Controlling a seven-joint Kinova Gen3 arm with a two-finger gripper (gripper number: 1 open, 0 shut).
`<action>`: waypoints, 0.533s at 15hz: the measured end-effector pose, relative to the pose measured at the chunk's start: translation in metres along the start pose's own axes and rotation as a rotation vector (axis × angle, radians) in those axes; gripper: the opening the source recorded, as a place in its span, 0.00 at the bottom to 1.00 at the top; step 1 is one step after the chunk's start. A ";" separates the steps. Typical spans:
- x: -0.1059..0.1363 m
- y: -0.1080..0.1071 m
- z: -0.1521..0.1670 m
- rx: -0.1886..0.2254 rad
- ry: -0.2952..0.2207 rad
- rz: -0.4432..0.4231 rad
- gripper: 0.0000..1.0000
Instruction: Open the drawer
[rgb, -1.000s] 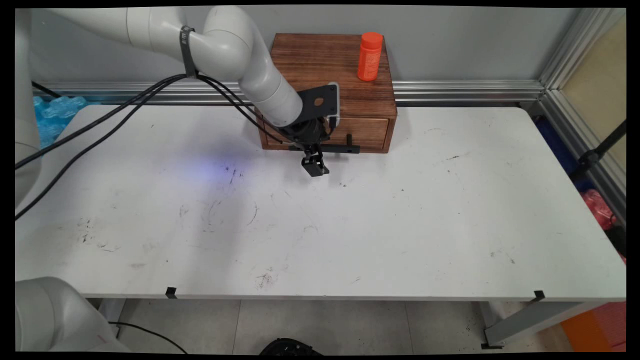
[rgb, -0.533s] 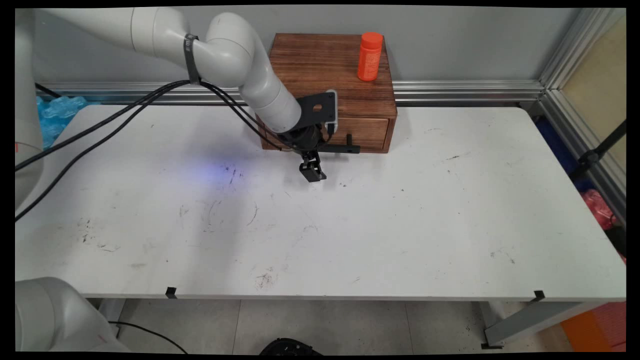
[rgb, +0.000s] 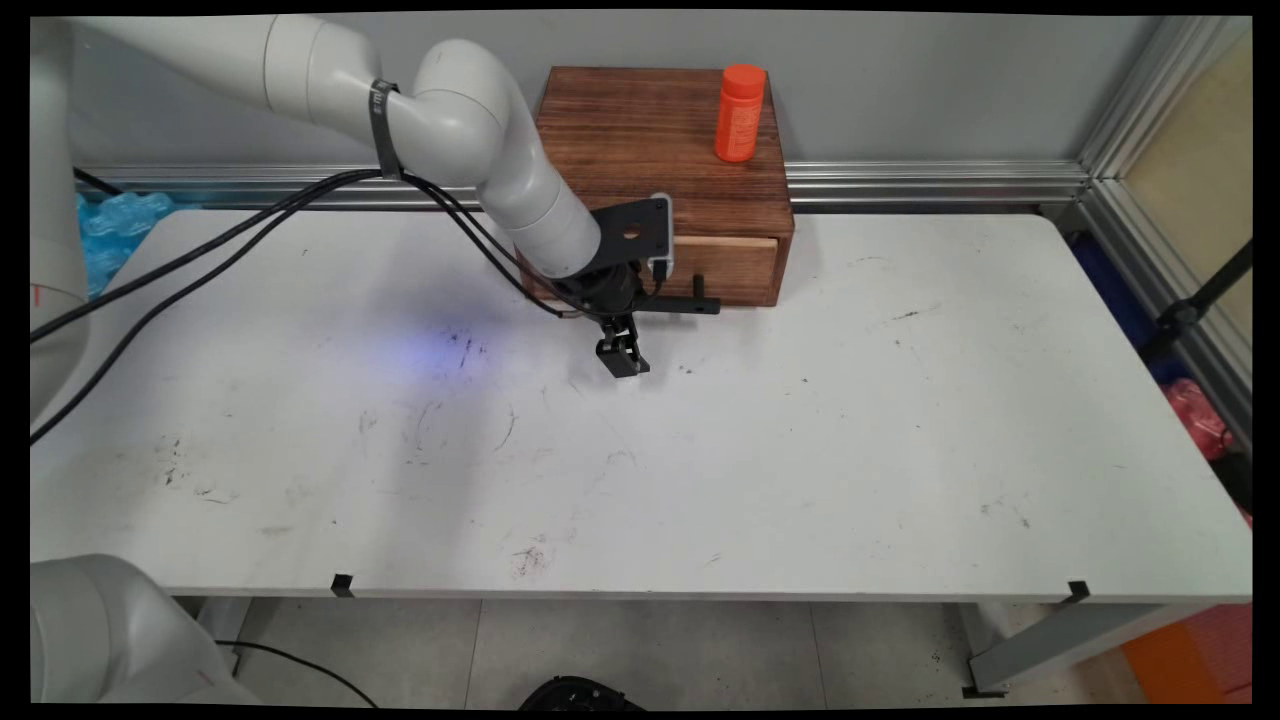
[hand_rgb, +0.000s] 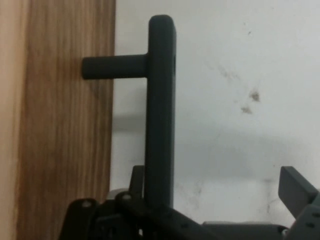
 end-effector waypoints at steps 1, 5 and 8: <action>0.000 0.001 0.000 -0.003 0.000 -0.002 1.00; 0.002 0.007 -0.002 -0.014 0.000 -0.010 1.00; 0.003 0.013 -0.003 -0.024 0.000 -0.016 1.00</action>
